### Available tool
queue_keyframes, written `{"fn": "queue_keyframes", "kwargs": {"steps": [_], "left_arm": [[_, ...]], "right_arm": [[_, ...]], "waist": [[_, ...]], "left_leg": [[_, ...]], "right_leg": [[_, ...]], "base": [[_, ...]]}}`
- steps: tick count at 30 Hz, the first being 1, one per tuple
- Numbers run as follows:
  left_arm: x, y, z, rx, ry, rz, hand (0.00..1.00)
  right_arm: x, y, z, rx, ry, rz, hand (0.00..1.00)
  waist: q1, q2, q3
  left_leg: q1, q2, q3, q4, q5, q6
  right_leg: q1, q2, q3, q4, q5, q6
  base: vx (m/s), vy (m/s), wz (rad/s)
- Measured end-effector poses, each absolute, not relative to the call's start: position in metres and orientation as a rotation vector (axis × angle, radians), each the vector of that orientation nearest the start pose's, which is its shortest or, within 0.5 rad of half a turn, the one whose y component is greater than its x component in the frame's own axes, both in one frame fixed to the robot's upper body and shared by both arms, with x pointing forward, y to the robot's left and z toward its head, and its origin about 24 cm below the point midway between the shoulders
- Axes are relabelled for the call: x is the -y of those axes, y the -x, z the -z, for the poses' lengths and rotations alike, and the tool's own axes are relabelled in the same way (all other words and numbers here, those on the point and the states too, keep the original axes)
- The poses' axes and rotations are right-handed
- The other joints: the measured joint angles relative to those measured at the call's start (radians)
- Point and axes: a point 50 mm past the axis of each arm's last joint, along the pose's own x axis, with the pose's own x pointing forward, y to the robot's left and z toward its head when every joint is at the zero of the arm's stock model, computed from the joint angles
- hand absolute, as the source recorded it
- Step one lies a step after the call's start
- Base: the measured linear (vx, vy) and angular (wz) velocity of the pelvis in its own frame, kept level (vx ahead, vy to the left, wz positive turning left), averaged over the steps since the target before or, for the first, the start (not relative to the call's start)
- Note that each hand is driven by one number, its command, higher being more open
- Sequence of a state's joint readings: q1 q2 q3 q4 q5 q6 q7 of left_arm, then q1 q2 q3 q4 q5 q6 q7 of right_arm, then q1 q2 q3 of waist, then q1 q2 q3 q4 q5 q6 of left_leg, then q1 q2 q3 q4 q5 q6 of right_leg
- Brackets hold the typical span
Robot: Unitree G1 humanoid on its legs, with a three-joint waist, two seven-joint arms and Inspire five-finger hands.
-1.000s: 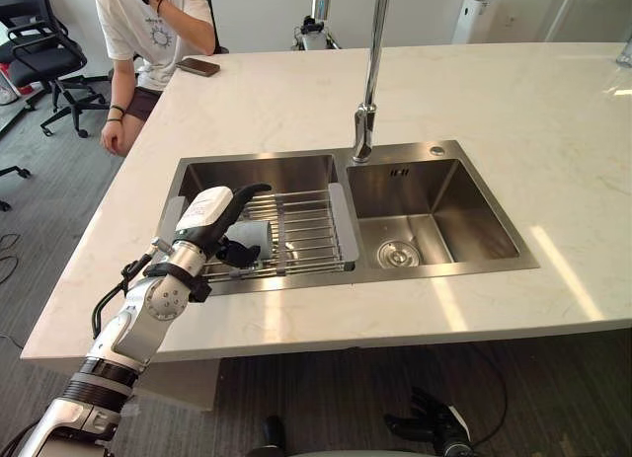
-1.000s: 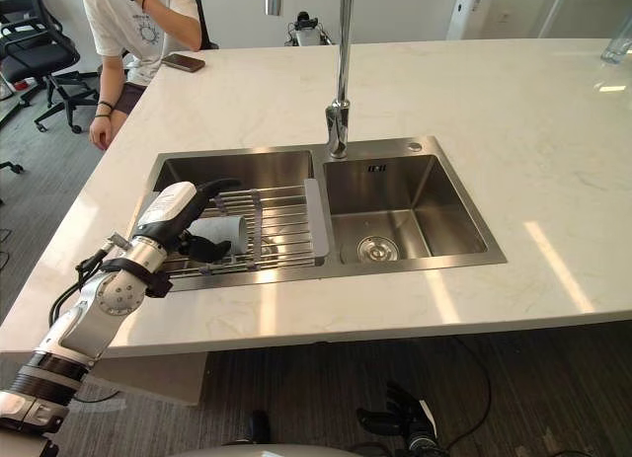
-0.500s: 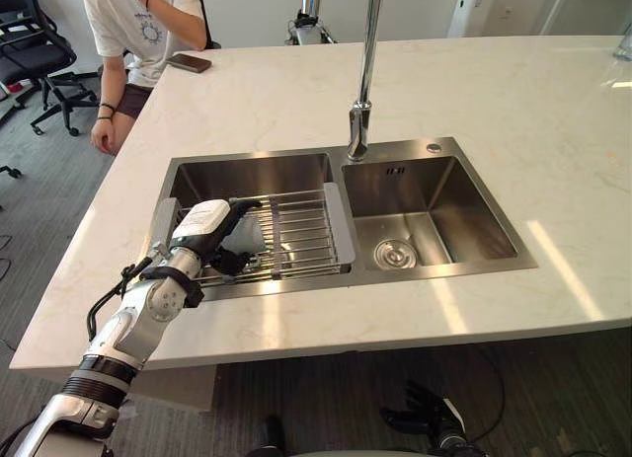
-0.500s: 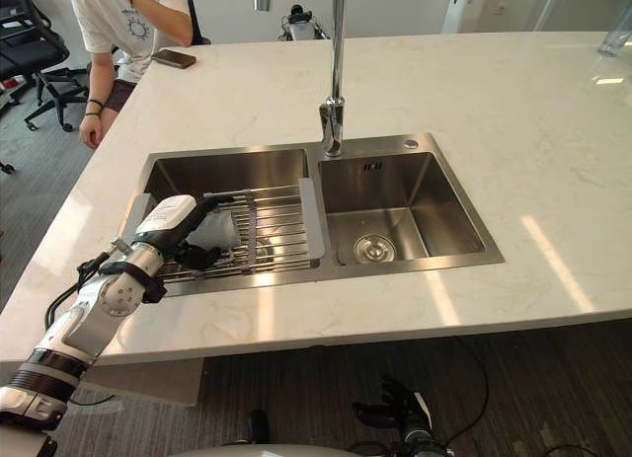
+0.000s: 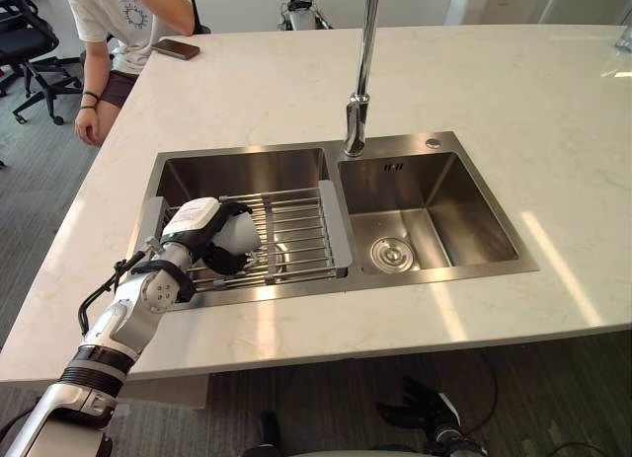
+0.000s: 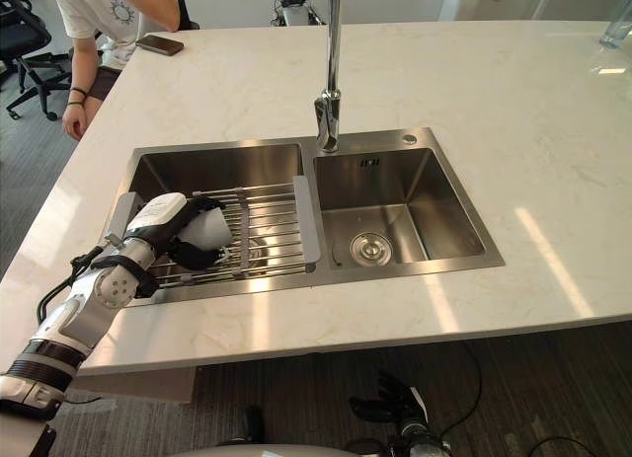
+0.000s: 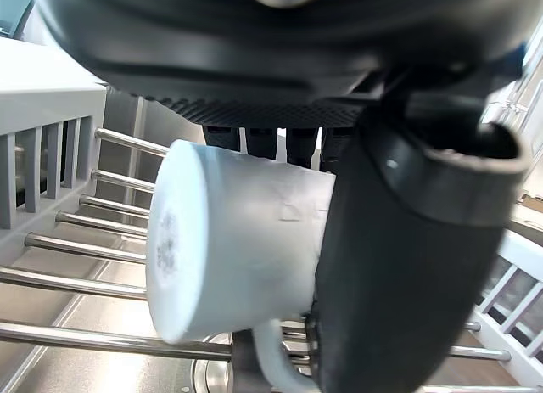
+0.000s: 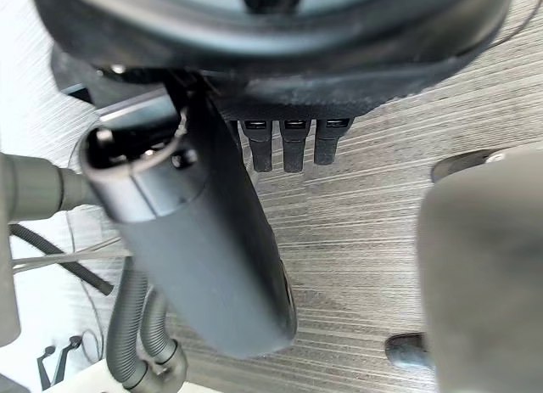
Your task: Walk over to the sink, pick up the cup, carry it to the dishwasher, place the cup inside the dishwasher, then close the dishwasher door
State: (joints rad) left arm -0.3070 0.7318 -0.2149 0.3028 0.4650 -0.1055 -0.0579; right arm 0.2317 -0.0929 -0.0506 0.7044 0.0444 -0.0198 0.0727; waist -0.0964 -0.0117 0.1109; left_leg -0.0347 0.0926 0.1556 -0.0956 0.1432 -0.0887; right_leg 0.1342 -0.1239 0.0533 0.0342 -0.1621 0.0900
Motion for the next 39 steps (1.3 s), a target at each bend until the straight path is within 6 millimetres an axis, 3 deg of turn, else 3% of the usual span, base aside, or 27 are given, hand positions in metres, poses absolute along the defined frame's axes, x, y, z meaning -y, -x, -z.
{"fn": "queue_keyframes", "kwargs": {"steps": [6, 10, 15, 19, 23, 26, 27, 28, 29, 31, 34, 39], "left_arm": [[-0.253, -0.305, -0.089, -0.001, -1.207, 0.194, 0.3], [-0.24, -0.304, -0.094, 0.043, -1.138, 0.201, 0.3], [-0.181, -0.289, -0.118, 0.299, -0.833, 0.24, 0.3], [-0.154, -0.277, -0.145, 0.478, -0.625, 0.222, 0.3], [-0.15, -0.266, -0.155, 0.547, -0.427, 0.167, 0.3], [-0.16, -0.255, -0.151, 0.539, -0.205, 0.079, 0.3], [-0.166, -0.25, -0.148, 0.526, -0.118, 0.041, 0.3], [-0.168, -0.244, -0.143, 0.507, -0.036, 0.017, 0.3], [-0.168, -0.241, -0.14, 0.495, 0.011, 0.012, 0.3], [-0.171, -0.228, -0.143, 0.512, 0.12, 0.013, 0.3], [-0.177, -0.216, -0.143, 0.526, 0.235, -0.033, 0.3], [-0.179, -0.203, -0.13, 0.476, 0.323, -0.069, 0.3]], "right_arm": [[0.195, -0.109, 0.136, -0.898, -0.012, 0.086, 0.9], [0.195, -0.106, 0.136, -0.905, -0.008, 0.087, 0.9], [0.195, -0.117, 0.133, -0.876, -0.007, 0.091, 0.9], [0.195, -0.13, 0.129, -0.841, -0.003, 0.092, 0.9], [0.198, -0.133, 0.128, -0.834, 0.005, 0.106, 0.9], [0.202, -0.131, 0.128, -0.838, 0.008, 0.126, 0.9], [0.201, -0.13, 0.129, -0.843, -0.001, 0.13, 0.9], [0.202, -0.128, 0.13, -0.851, -0.008, 0.14, 0.9], [0.205, -0.125, 0.13, -0.856, 0.0, 0.146, 0.9], [0.205, -0.124, 0.13, -0.859, -0.013, 0.166, 0.9], [0.194, -0.125, 0.131, -0.85, -0.062, 0.166, 0.9], [0.191, -0.13, 0.127, -0.826, -0.076, 0.169, 0.9]], "waist": [[-0.001, 0.0, 0.0], [0.003, -0.002, 0.001], [0.01, -0.005, 0.0], [0.01, -0.004, -0.002], [0.019, 0.005, -0.002], [0.03, 0.025, 0.002], [0.03, 0.018, -0.001], [0.041, 0.011, -0.001], [0.052, 0.027, -0.011], [0.054, 0.041, -0.027], [0.058, 0.025, -0.032], [0.06, 0.025, -0.034]], "left_leg": [[0.0, 0.0, 0.003, 0.0, -0.002, 0.001], [0.0, -0.001, 0.003, 0.0, -0.004, 0.002], [0.0, 0.001, 0.005, 0.006, 0.003, 0.005], [0.0, 0.02, 0.001, 0.006, 0.023, 0.007], [0.006, 0.038, -0.007, 0.002, 0.027, 0.0], [0.005, 0.037, -0.029, 0.0, 0.001, -0.016], [0.004, 0.026, -0.033, 0.006, -0.027, -0.042], [-0.006, 0.004, -0.034, 0.086, -0.024, -0.011], [0.004, 0.001, -0.033, 0.092, -0.047, 0.002], [0.036, -0.01, -0.033, 0.005, 0.0, 0.019], [0.038, -0.01, -0.029, 0.006, 0.003, 0.023], [0.044, -0.009, -0.025, 0.001, 0.005, 0.025]], "right_leg": [[-0.003, -0.001, 0.003, 0.001, 0.001, 0.001], [-0.003, -0.003, 0.002, 0.001, 0.001, 0.001], [-0.013, 0.0, 0.006, 0.02, 0.004, 0.003], [-0.013, 0.017, 0.005, 0.023, 0.022, 0.004], [-0.016, 0.036, 0.002, 0.04, 0.022, 0.003], [-0.014, 0.039, -0.008, 0.041, 0.019, -0.002], [-0.018, 0.019, -0.016, 0.033, 0.01, -0.017], [-0.018, 0.003, -0.014, 0.031, 0.011, -0.016], [-0.019, 0.007, -0.013, 0.03, 0.014, -0.014], [-0.025, 0.008, -0.017, 0.03, 0.026, 0.002], [-0.025, 0.008, -0.012, 0.032, 0.037, 0.01], [-0.023, 0.009, -0.009, 0.041, 0.038, 0.011]], "base": [[0.0, 0.0, 0.0], [0.0, 0.0, 0.0], [0.0, -0.003, -0.03], [-0.04, -0.028, -0.03], [-0.13, -0.038, -0.01], [-0.16, 0.001, 0.06], [-0.11, 0.051, 0.08], [-0.06, 0.051, -0.01], [0.03, 0.042, -0.05], [0.04, 0.01, 0.03], [0.0, 0.002, -0.04], [-0.02, -0.009, -0.01]]}}
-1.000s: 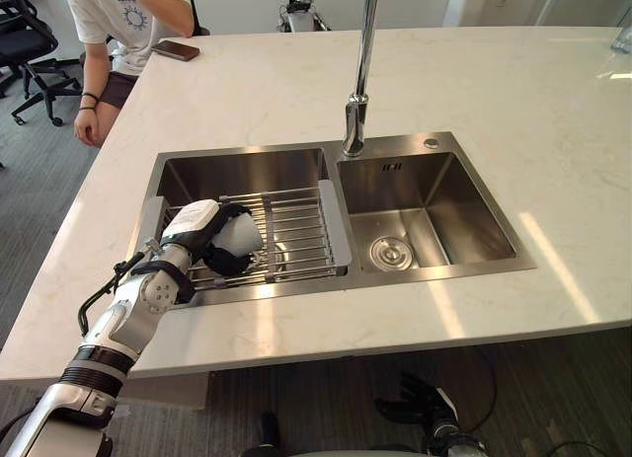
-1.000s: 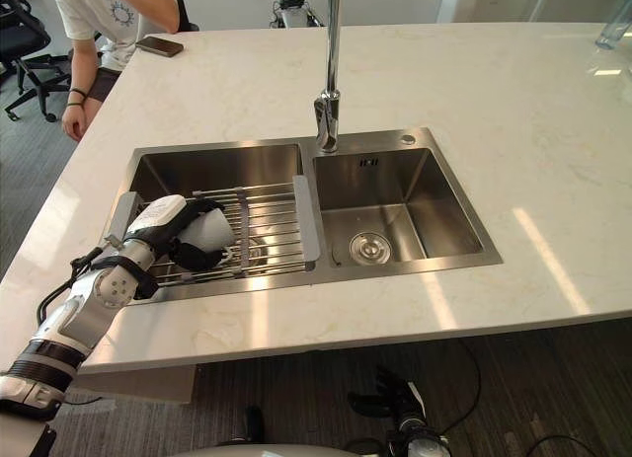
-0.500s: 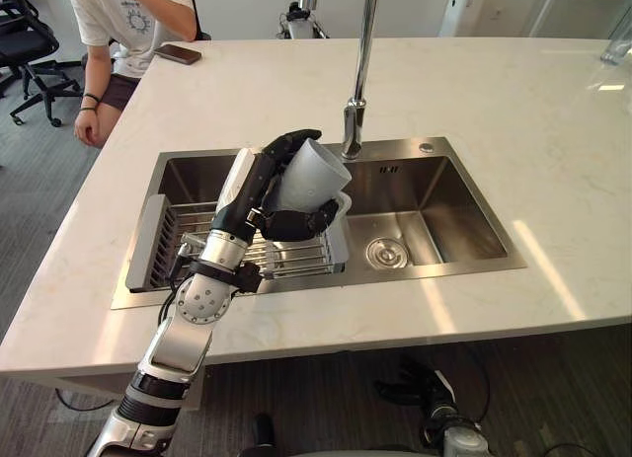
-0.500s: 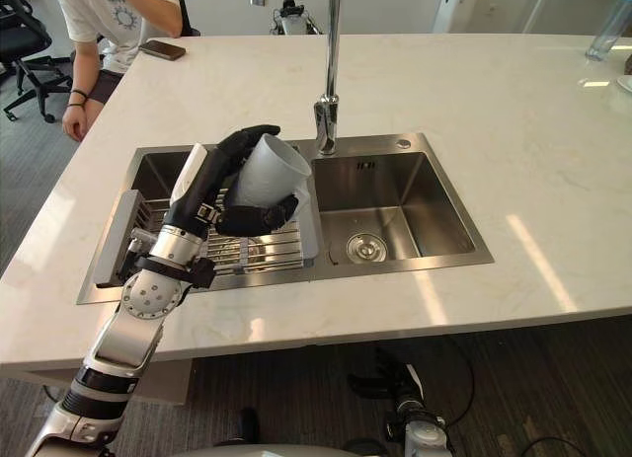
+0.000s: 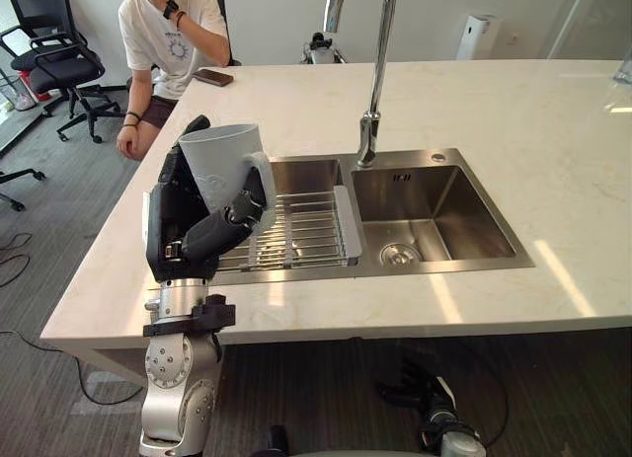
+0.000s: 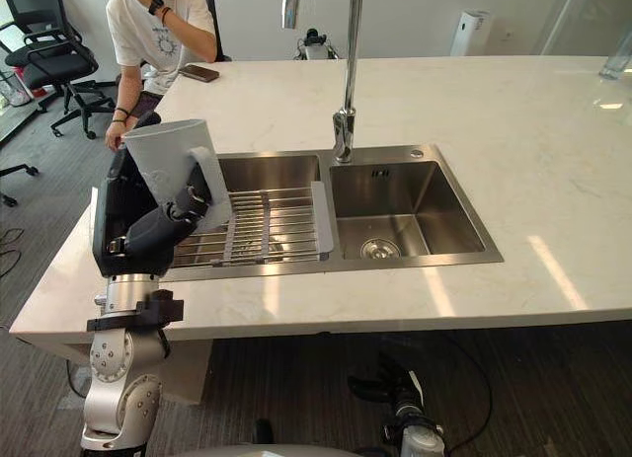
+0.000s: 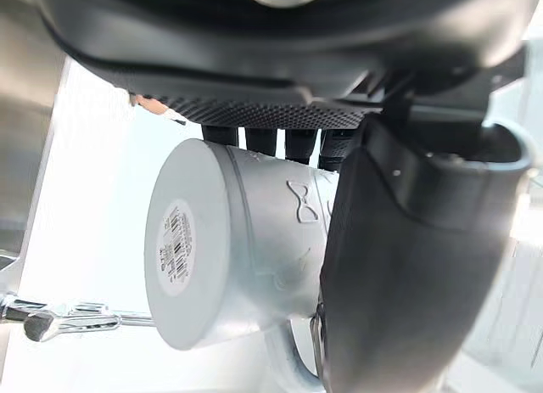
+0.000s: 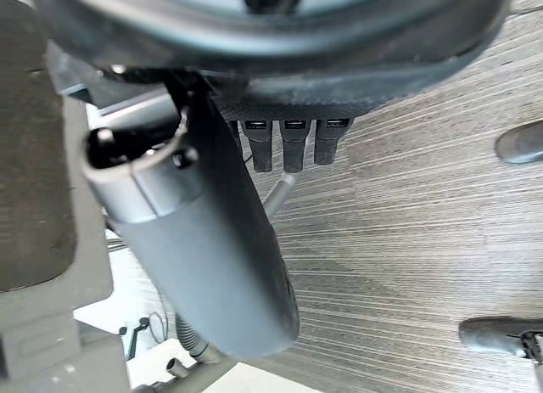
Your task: Walk over to the sink, pick up the cup, carry it to the dishwasher, place the cup inside the dishwasher, then close the dishwasher door
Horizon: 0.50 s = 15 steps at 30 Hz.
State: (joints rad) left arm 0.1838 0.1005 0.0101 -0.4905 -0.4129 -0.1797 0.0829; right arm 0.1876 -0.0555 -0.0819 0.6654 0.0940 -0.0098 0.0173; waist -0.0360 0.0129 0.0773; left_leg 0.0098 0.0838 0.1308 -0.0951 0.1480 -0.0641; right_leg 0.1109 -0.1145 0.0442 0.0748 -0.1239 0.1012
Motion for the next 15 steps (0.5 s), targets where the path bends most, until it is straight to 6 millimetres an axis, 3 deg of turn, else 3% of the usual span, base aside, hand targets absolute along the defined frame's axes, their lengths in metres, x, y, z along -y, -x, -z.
{"fn": "queue_keyframes", "kwargs": {"steps": [4, 10, 11, 13, 15], "left_arm": [[-0.172, -0.197, -0.127, 0.461, 0.341, -0.045, 0.3], [-0.159, -0.193, -0.139, 0.514, 0.389, 0.009, 0.3], [-0.159, -0.193, -0.14, 0.515, 0.396, 0.005, 0.3], [-0.16, -0.193, -0.137, 0.506, 0.394, -0.006, 0.3], [-0.161, -0.192, -0.132, 0.483, 0.397, -0.022, 0.3]], "right_arm": [[0.189, -0.13, 0.127, -0.821, -0.075, 0.183, 0.9], [0.168, -0.143, 0.117, -0.753, -0.12, 0.158, 0.9], [0.166, -0.145, 0.116, -0.744, -0.122, 0.153, 0.9], [0.158, -0.149, 0.112, -0.722, -0.133, 0.135, 0.9], [0.158, -0.154, 0.107, -0.694, -0.127, 0.126, 0.9]], "waist": [[0.02, -0.003, 0.002], [0.048, -0.037, 0.042], [0.051, -0.033, 0.047], [0.052, -0.034, 0.057], [0.08, -0.046, 0.047]], "left_leg": [[-0.001, 0.0, 0.013, 0.0, 0.004, 0.004], [-0.021, 0.006, 0.029, 0.003, 0.006, 0.022], [-0.025, 0.009, 0.028, 0.002, 0.009, 0.027], [-0.033, 0.014, 0.026, 0.012, 0.018, 0.039], [-0.074, 0.012, 0.024, 0.053, 0.017, 0.037]], "right_leg": [[-0.016, -0.001, 0.012, 0.016, 0.002, 0.0], [-0.064, -0.007, -0.017, 0.094, -0.002, -0.018], [-0.071, -0.005, -0.023, 0.117, -0.022, -0.026], [-0.125, 0.023, -0.032, 0.393, -0.114, -0.032], [-0.122, 0.03, -0.047, 0.361, -0.133, -0.042]], "base": [[-0.05, -0.006, -0.09], [-0.08, -0.003, -0.07], [-0.1, -0.022, 0.07], [-0.06, -0.094, 0.31], [-0.08, -0.094, 0.24]]}}
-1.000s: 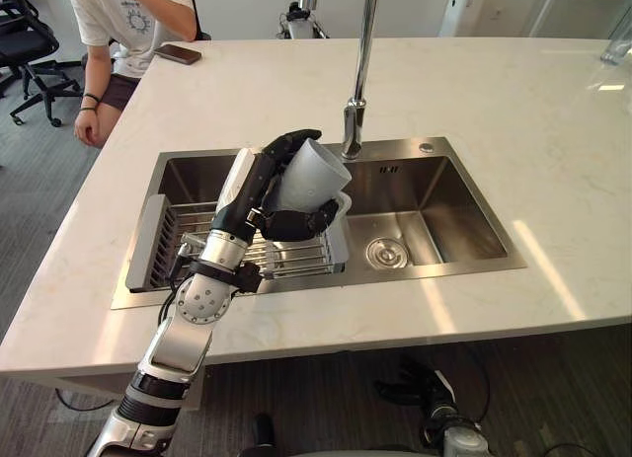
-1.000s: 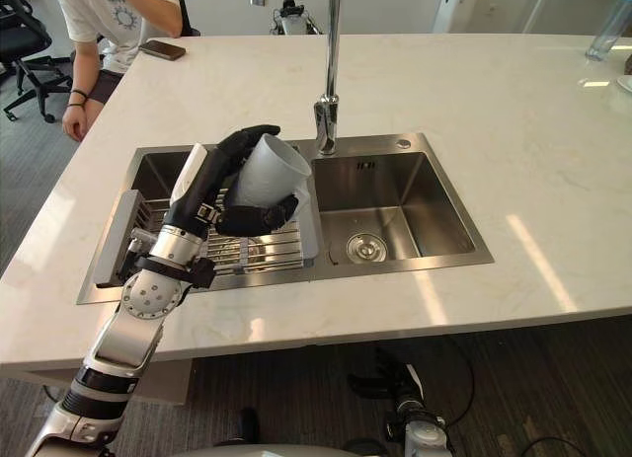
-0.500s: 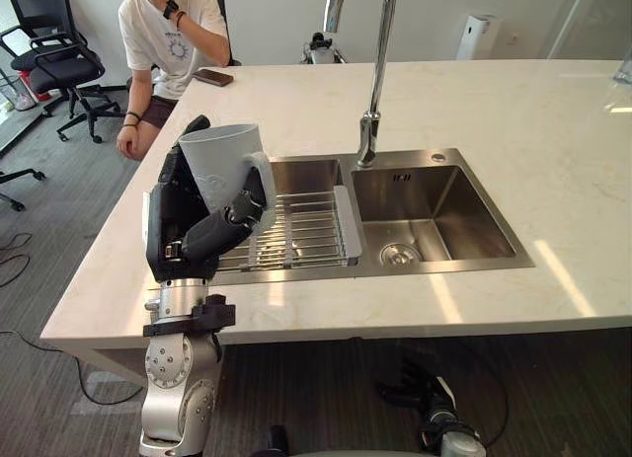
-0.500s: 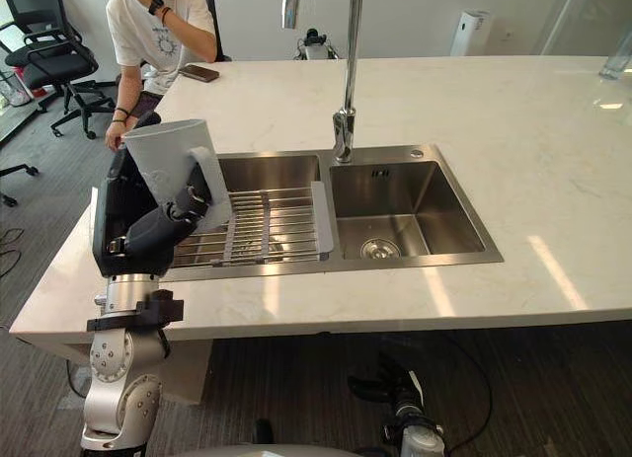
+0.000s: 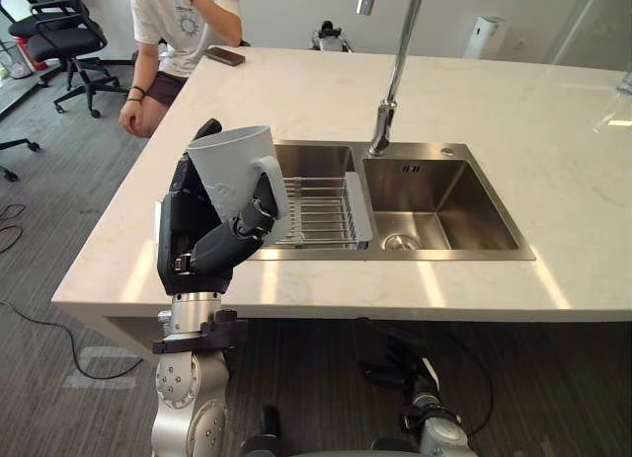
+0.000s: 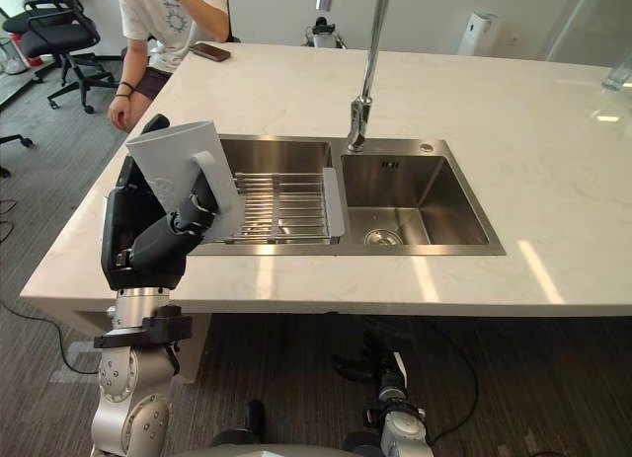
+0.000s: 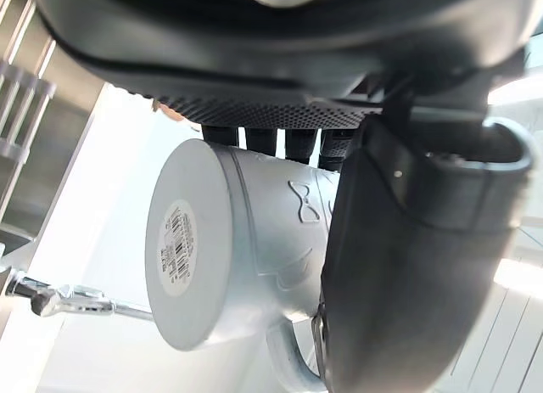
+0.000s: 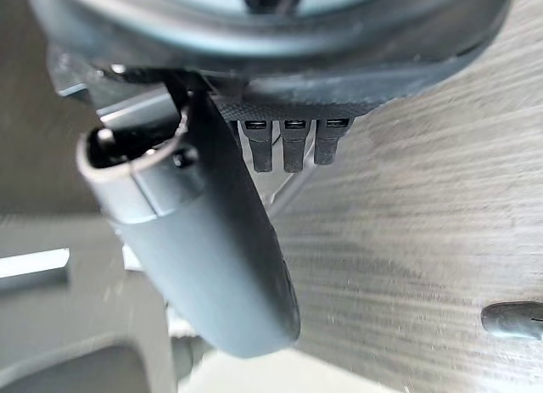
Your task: Walk over to the sink, pick up the cup, carry it to the dishwasher, place the cup inside the dishwasher, then close the dishwasher door
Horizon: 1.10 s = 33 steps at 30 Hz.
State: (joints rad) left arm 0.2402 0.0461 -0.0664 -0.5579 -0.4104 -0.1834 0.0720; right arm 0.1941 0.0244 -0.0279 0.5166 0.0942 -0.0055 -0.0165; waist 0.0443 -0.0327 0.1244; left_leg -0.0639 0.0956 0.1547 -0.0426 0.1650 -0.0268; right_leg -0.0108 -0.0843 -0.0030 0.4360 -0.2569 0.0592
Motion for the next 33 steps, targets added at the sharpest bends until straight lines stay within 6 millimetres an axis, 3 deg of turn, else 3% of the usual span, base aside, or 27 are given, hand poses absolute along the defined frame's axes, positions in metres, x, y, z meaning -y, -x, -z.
{"fn": "queue_keyframes", "kwargs": {"steps": [2, 3, 7, 8, 9, 10, 11, 13, 14, 15, 16, 19, 22, 26, 28, 31, 32, 33], "left_arm": [[-0.16, -0.192, -0.132, 0.489, 0.411, -0.027, 0.3], [-0.16, -0.191, -0.129, 0.471, 0.424, -0.044, 0.3], [-0.157, -0.186, -0.12, 0.42, 0.432, -0.052, 0.3], [-0.152, -0.187, -0.12, 0.415, 0.444, -0.031, 0.3], [-0.149, -0.188, -0.121, 0.413, 0.445, -0.014, 0.3], [-0.142, -0.189, -0.122, 0.415, 0.461, 0.023, 0.3], [-0.138, -0.189, -0.123, 0.416, 0.467, 0.039, 0.3], [-0.125, -0.192, -0.127, 0.426, 0.487, 0.113, 0.3], [-0.123, -0.193, -0.128, 0.43, 0.488, 0.128, 0.3], [-0.119, -0.196, -0.129, 0.436, 0.492, 0.148, 0.3], [-0.115, -0.201, -0.128, 0.433, 0.489, 0.172, 0.3], [-0.12, -0.206, -0.115, 0.378, 0.454, 0.15, 0.3], [-0.13, -0.206, -0.107, 0.347, 0.425, 0.106, 0.3], [-0.136, -0.203, -0.103, 0.331, 0.414, 0.077, 0.3], [-0.138, -0.203, -0.103, 0.335, 0.41, 0.071, 0.3], [-0.143, -0.203, -0.106, 0.349, 0.398, 0.053, 0.3], [-0.147, -0.202, -0.107, 0.36, 0.384, 0.037, 0.3], [-0.152, -0.203, -0.107, 0.364, 0.372, 0.015, 0.3]], "right_arm": [[0.158, -0.165, 0.096, -0.634, -0.12, 0.127, 0.9], [0.159, -0.173, 0.09, -0.598, -0.109, 0.122, 0.9], [0.157, -0.175, 0.089, -0.591, -0.12, 0.123, 0.9], [0.159, -0.174, 0.088, -0.59, -0.122, 0.14, 0.9], [0.158, -0.173, 0.089, -0.591, -0.129, 0.145, 0.9], [0.163, -0.172, 0.088, -0.591, -0.116, 0.159, 0.9], [0.165, -0.172, 0.088, -0.59, -0.108, 0.161, 0.9], [0.17, -0.168, 0.084, -0.574, -0.096, 0.169, 0.9], [0.17, -0.168, 0.084, -0.571, -0.096, 0.169, 0.9], [0.17, -0.17, 0.082, -0.564, -0.096, 0.169, 0.9], [0.172, -0.171, 0.083, -0.566, -0.099, 0.179, 0.9], [0.164, -0.17, 0.087, -0.585, -0.136, 0.186, 0.9], [0.16, -0.171, 0.092, -0.608, -0.146, 0.176, 0.9], [0.166, -0.165, 0.104, -0.67, -0.148, 0.188, 0.9], [0.178, -0.152, 0.117, -0.744, -0.196, 0.239, 0.9], [0.199, -0.114, 0.131, -0.843, -0.212, 0.284, 0.9], [0.202, -0.101, 0.135, -0.878, -0.216, 0.303, 0.9], [0.203, -0.092, 0.139, -0.908, -0.218, 0.319, 0.9]], "waist": [[0.031, 0.009, 0.002], [0.034, 0.033, 0.015], [0.024, 0.053, 0.024], [0.018, 0.055, 0.023], [0.015, 0.042, 0.027], [0.005, 0.037, 0.029], [-0.001, 0.039, 0.027], [-0.019, 0.052, 0.01], [-0.026, 0.056, 0.002], [-0.035, 0.066, -0.009], [-0.036, 0.077, -0.023], [-0.032, 0.039, -0.044], [-0.032, 0.035, -0.045], [-0.03, 0.028, -0.043], [-0.031, 0.022, -0.04], [-0.039, 0.019, -0.026], [-0.044, 0.008, -0.017], [-0.048, 0.003, -0.011]], "left_leg": [[-0.076, 0.013, -0.006, 0.053, 0.002, -0.007], [-0.11, 0.043, -0.016, 0.081, 0.008, -0.005], [-0.155, 0.088, -0.076, 0.107, 0.013, -0.042], [-0.184, 0.099, -0.049, 0.12, -0.063, -0.022], [-0.201, 0.094, -0.022, 0.159, -0.094, 0.004], [-0.236, 0.094, 0.012, 0.289, -0.134, 0.057], [-0.244, 0.093, 0.027, 0.355, -0.142, 0.064], [-0.202, 0.109, 0.058, 0.504, -0.223, 0.049], [-0.175, 0.113, 0.064, 0.503, -0.255, 0.041], [-0.119, 0.107, 0.075, 0.44, -0.286, 0.012], [-0.061, 0.074, 0.068, 0.302, -0.264, -0.037], [-0.008, -0.01, 0.062, 0.142, -0.179, 0.0], [0.025, -0.055, 0.052, 0.066, -0.139, 0.026], [0.059, -0.082, 0.049, 0.011, -0.123, 0.034], [0.066, -0.086, 0.044, 0.014, -0.134, 0.047], [0.069, -0.075, 0.01, 0.052, -0.162, 0.054], [0.07, -0.077, -0.013, 0.069, -0.173, 0.059], [0.074, -0.078, -0.035, 0.078, -0.178, 0.063]], "right_leg": [[0.027, 0.013, 0.0, -0.143, -0.005, 0.012], [0.023, 0.045, -0.007, -0.166, 0.017, -0.002], [0.021, 0.1, -0.065, -0.166, 0.04, -0.03], [0.023, 0.093, -0.108, -0.185, 0.056, -0.04], [0.021, 0.073, -0.125, -0.201, 0.065, -0.043], [0.021, 0.049, -0.158, -0.214, 0.078, -0.044], [0.028, 0.038, -0.173, -0.219, 0.082, -0.042], [0.034, 0.01, -0.23, -0.224, 0.091, -0.029], [0.034, 0.004, -0.242, -0.228, 0.095, -0.023], [0.036, -0.005, -0.259, -0.243, 0.104, -0.008], [0.048, -0.023, -0.279, -0.266, 0.12, 0.011], [0.059, -0.068, -0.283, -0.317, 0.155, 0.021], [0.064, -0.098, -0.279, -0.318, 0.164, 0.025], [0.074, -0.118, -0.277, -0.313, 0.17, 0.03], [0.071, -0.128, -0.279, -0.276, 0.17, 0.031], [0.007, -0.145, -0.251, -0.063, 0.17, 0.031], [-0.03, -0.149, -0.2, 0.04, 0.174, 0.025], [-0.077, -0.142, -0.134, 0.145, 0.193, -0.001]], "base": [[-0.15, -0.037, 0.08], [-0.14, -0.056, 0.13], [-0.15, -0.095, 0.4], [-0.1, -0.05, 0.67], [-0.18, -0.028, 0.91], [-0.12, 0.004, 0.72], [-0.12, 0.014, 0.83], [-0.05, 0.08, 0.77], [-0.05, 0.136, 0.66], [-0.01, 0.161, 0.64], [-0.02, 0.18, 0.56], [-0.03, 0.189, 0.36], [-0.01, 0.175, 0.23], [0.0, 0.098, 0.08], [0.0, 0.056, 0.1], [0.01, 0.057, 0.33], [0.05, 0.057, 0.49], [0.06, 0.023, 0.46]]}}
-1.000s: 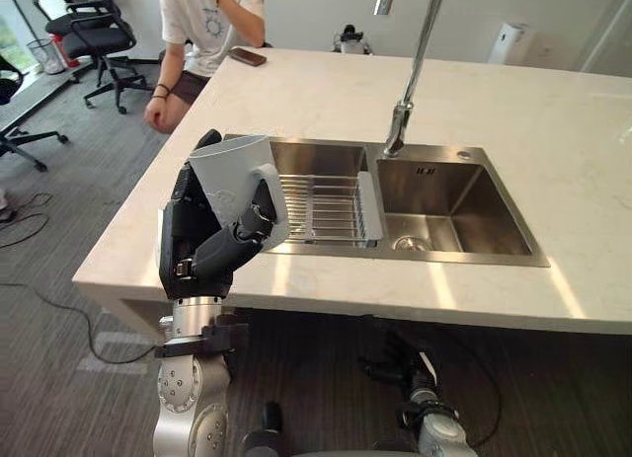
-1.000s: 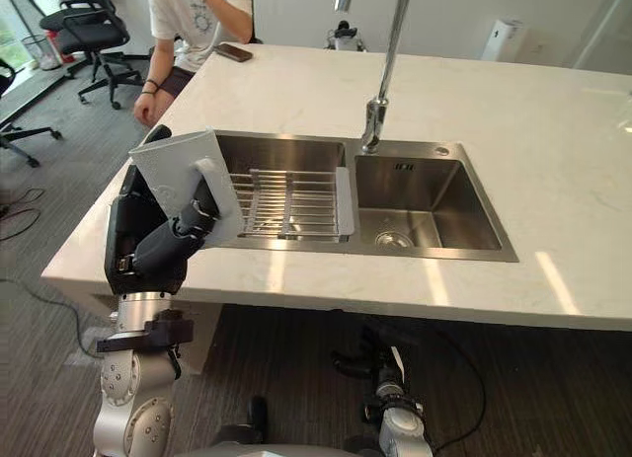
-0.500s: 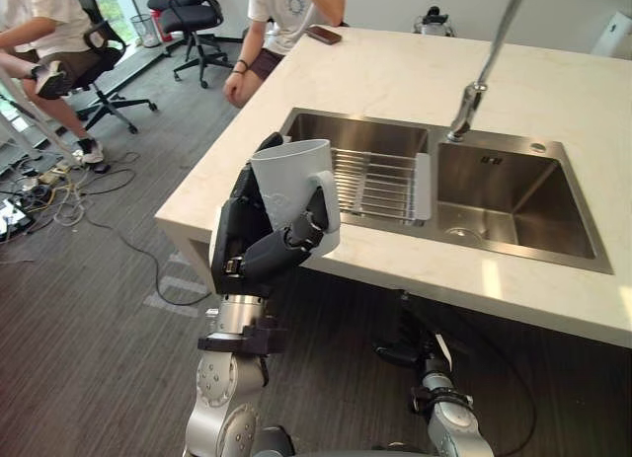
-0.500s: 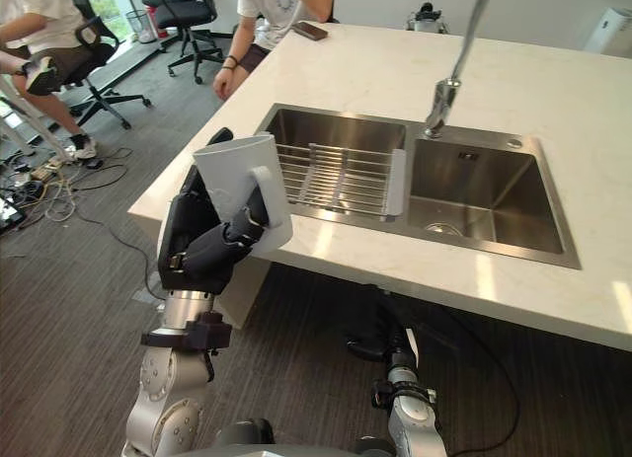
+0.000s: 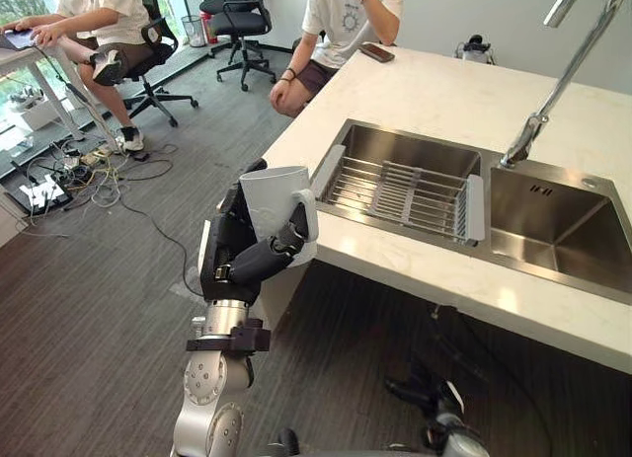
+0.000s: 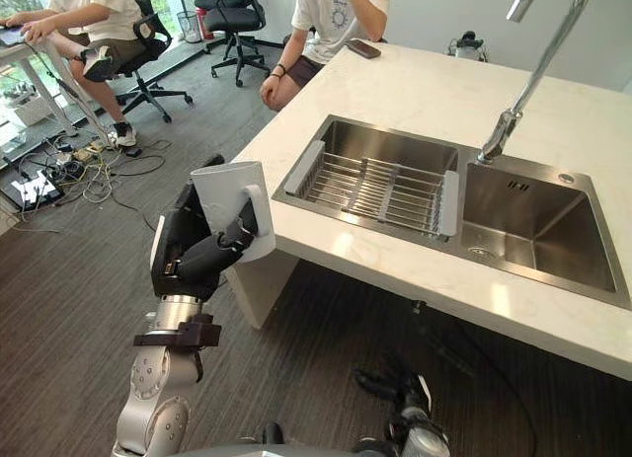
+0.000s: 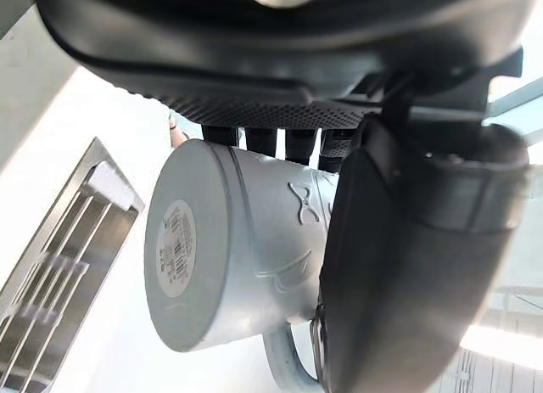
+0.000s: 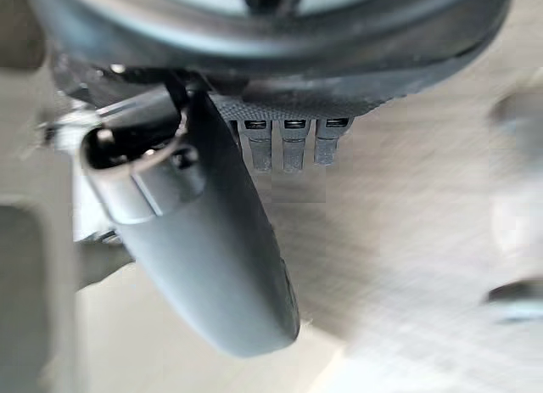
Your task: Walk over to the sink, pick up the cup, carry it to the dishwasher, place the cup inside the dishwasher, then close the dishwasher door
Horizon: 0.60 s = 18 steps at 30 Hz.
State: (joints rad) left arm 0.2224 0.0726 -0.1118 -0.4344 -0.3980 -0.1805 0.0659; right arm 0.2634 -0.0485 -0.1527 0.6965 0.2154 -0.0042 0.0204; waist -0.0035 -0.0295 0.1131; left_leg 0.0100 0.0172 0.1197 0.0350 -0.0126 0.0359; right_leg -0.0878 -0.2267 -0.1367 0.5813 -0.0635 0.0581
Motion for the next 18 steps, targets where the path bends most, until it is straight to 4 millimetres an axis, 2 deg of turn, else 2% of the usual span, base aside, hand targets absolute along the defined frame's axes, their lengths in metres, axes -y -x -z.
{"fn": "queue_keyframes", "kwargs": {"steps": [1, 3, 5, 6, 7, 8, 9, 10, 13, 14, 15, 16, 17, 18], "left_arm": [[-0.154, -0.203, -0.107, 0.365, 0.37, 0.006, 0.3], [-0.161, -0.203, -0.109, 0.379, 0.37, -0.045, 0.3], [-0.162, -0.202, -0.108, 0.379, 0.371, -0.06, 0.3], [-0.164, -0.2, -0.107, 0.374, 0.369, -0.074, 0.3], [-0.167, -0.196, -0.106, 0.372, 0.366, -0.09, 0.3], [-0.17, -0.193, -0.106, 0.374, 0.362, -0.104, 0.3], [-0.169, -0.188, -0.101, 0.355, 0.389, -0.137, 0.3], [-0.166, -0.187, -0.1, 0.35, 0.414, -0.146, 0.3], [-0.163, -0.186, -0.1, 0.355, 0.453, -0.16, 0.3], [-0.164, -0.185, -0.102, 0.363, 0.452, -0.164, 0.3], [-0.164, -0.184, -0.103, 0.37, 0.452, -0.166, 0.3], [-0.165, -0.183, -0.105, 0.38, 0.45, -0.167, 0.3], [-0.166, -0.183, -0.106, 0.385, 0.449, -0.168, 0.3], [-0.166, -0.183, -0.106, 0.389, 0.447, -0.17, 0.3]], "right_arm": [[0.203, -0.09, 0.14, -0.917, -0.217, 0.321, 0.9], [0.199, -0.092, 0.139, -0.905, -0.236, 0.32, 0.9], [0.196, -0.096, 0.137, -0.89, -0.236, 0.324, 0.9], [0.194, -0.099, 0.135, -0.875, -0.226, 0.326, 0.9], [0.192, -0.102, 0.134, -0.863, -0.22, 0.318, 0.9], [0.189, -0.106, 0.132, -0.849, -0.216, 0.305, 0.9], [0.189, -0.116, 0.126, -0.814, -0.171, 0.286, 0.9], [0.19, -0.124, 0.119, -0.774, -0.142, 0.279, 0.9], [0.193, -0.141, 0.105, -0.684, -0.084, 0.272, 0.9], [0.194, -0.148, 0.099, -0.645, -0.073, 0.274, 0.9], [0.194, -0.153, 0.095, -0.615, -0.058, 0.272, 0.9], [0.195, -0.158, 0.092, -0.591, -0.05, 0.275, 0.9], [0.195, -0.16, 0.091, -0.583, -0.049, 0.275, 0.9], [0.195, -0.162, 0.09, -0.576, -0.041, 0.272, 0.9]], "waist": [[-0.002, 0.008, 0.007], [-0.018, 0.011, 0.009], [-0.021, 0.011, 0.008], [-0.011, -0.002, 0.002], [-0.006, -0.027, -0.006], [-0.001, -0.04, -0.009], [0.005, -0.013, -0.006], [0.006, 0.014, -0.009], [0.015, 0.043, -0.017], [0.016, 0.039, -0.015], [0.016, 0.034, -0.011], [0.019, 0.023, -0.006], [0.019, 0.02, -0.004], [0.019, 0.02, -0.004]], "left_leg": [[0.003, 0.002, -0.014, 0.004, -0.001, 0.002], [-0.022, 0.009, -0.09, 0.033, -0.006, -0.004], [-0.053, 0.002, -0.144, 0.065, -0.017, -0.012], [-0.077, -0.027, -0.186, 0.088, -0.026, -0.02], [-0.089, -0.05, -0.194, 0.097, -0.031, -0.026], [-0.101, -0.065, -0.196, 0.114, -0.04, -0.031], [-0.136, -0.039, -0.193, 0.168, -0.065, -0.034], [-0.174, 0.004, -0.169, 0.223, -0.078, -0.044], [-0.219, 0.07, -0.073, 0.296, -0.085, -0.052], [-0.22, 0.083, -0.007, 0.298, -0.083, -0.049], [-0.219, 0.092, 0.052, 0.297, -0.084, -0.032], [-0.216, 0.113, 0.168, 0.306, -0.101, 0.013], [-0.215, 0.127, 0.224, 0.316, -0.111, 0.026], [-0.215, 0.148, 0.32, 0.332, -0.123, 0.033]], "right_leg": [[-0.034, 0.01, 0.034, 0.048, -0.012, -0.01], [-0.073, 0.109, 0.187, 0.061, -0.138, 0.0], [-0.064, 0.16, 0.261, -0.009, -0.161, 0.009], [-0.041, 0.16, 0.27, -0.118, -0.16, 0.007], [-0.023, 0.146, 0.253, -0.183, -0.157, 0.003], [-0.013, 0.131, 0.242, -0.218, -0.173, 0.023], [0.004, 0.131, 0.177, -0.239, -0.166, 0.015], [0.021, 0.14, 0.113, -0.255, -0.161, 0.005], [0.071, 0.155, -0.012, -0.26, -0.159, 0.001], [0.091, 0.154, -0.044, -0.261, -0.159, 0.001], [0.106, 0.15, -0.062, -0.261, -0.159, 0.0], [0.121, 0.142, -0.083, -0.264, -0.159, 0.0], [0.128, 0.138, -0.097, -0.266, -0.16, 0.0], [0.136, 0.133, -0.118, -0.267, -0.16, 0.0]], "base": [[0.09, -0.013, 0.65], [0.08, -0.069, 0.86], [0.03, -0.13, 1.03], [0.03, -0.172, 1.18], [0.04, -0.196, 0.98], [0.08, -0.184, 0.82], [0.1, -0.202, 1.17], [0.12, -0.187, 1.29], [0.12, -0.182, 1.34], [0.1, -0.052, 1.2], [0.11, -0.014, 1.2], [0.08, 0.021, 0.94], [0.08, 0.059, 0.89], [0.09, 0.108, 0.87]]}}
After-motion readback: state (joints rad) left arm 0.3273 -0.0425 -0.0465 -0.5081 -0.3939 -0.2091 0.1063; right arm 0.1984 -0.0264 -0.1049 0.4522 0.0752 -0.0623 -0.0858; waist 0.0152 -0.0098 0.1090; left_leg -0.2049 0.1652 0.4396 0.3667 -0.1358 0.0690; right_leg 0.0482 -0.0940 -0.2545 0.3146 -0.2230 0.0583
